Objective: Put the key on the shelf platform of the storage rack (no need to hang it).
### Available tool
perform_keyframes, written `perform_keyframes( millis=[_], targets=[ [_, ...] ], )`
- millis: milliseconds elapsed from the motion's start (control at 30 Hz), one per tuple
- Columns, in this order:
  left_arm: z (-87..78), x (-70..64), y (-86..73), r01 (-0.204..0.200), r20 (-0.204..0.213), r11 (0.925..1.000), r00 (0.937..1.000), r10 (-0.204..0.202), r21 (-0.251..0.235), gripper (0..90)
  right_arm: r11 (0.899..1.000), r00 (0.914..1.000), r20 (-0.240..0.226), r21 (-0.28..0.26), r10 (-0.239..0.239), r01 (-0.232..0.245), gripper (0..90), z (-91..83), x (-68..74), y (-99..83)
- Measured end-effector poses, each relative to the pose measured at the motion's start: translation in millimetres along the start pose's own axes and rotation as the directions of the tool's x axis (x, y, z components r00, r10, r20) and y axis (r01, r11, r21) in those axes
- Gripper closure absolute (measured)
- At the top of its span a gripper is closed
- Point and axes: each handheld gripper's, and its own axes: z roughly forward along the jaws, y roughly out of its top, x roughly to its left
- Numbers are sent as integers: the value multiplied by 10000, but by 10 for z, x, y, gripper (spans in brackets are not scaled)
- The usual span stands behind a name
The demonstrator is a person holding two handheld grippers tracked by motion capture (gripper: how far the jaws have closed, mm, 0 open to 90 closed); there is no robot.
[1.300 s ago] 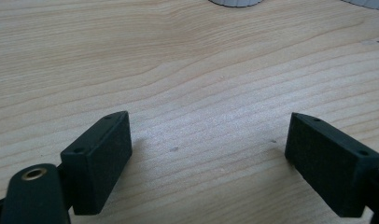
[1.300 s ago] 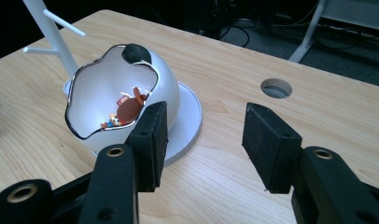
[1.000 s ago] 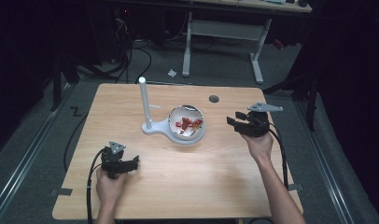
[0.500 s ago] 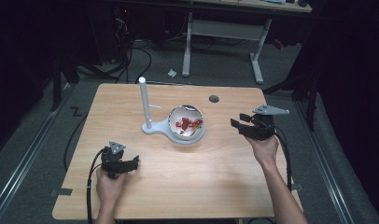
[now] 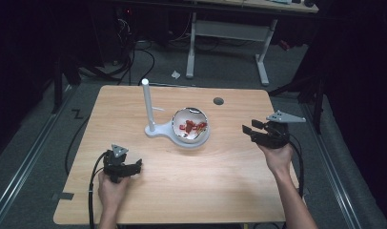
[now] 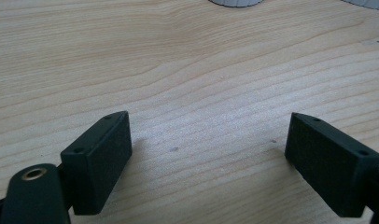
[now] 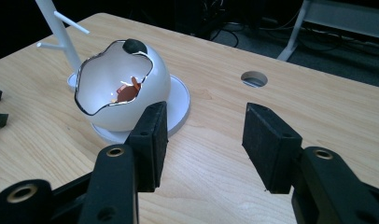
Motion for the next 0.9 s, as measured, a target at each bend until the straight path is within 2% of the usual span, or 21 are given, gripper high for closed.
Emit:
perform_keyframes(
  millis=[167, 333, 367, 900],
  targets=[
    [1, -1, 0, 12, -3, 10000, 10000, -12, -12, 150, 9994, 9994, -9, 12, 337, -337, 506, -33, -31, -116],
    [0, 0, 0, 1, -2, 10000, 10000, -1, 0, 151, 9989, 9988, 61, 28, 477, -477, 506, -80, -56, -194],
    [0, 0, 0, 0, -3, 10000, 10000, 0, 1, 150, 9983, 9983, 48, -98, 575, -575, 506, -119, -65, -226],
    [0, 0, 0, -1, -1, 10000, 10000, 1, -2, 151, 9958, 9958, 39, -95, 914, -913, 507, -176, -48, -461]
  ],
)
